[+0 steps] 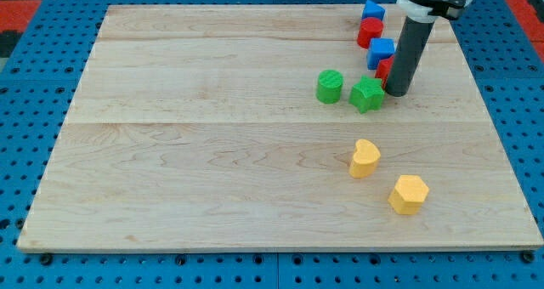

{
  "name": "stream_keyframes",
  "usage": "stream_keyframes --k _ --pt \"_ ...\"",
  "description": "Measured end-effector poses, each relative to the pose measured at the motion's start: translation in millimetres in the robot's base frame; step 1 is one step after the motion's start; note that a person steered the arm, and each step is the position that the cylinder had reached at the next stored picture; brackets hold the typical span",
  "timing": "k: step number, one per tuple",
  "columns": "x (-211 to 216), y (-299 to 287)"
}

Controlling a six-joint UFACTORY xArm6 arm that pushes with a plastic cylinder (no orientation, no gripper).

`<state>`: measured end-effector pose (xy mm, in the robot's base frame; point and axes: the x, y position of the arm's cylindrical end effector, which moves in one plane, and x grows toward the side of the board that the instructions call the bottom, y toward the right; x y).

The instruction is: Point your arm at the red star

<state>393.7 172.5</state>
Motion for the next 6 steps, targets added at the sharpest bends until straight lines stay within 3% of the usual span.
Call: stream_keyframes --k 2,5,6 --pt "24 30" --pt "-30 35" --pt "-30 35"
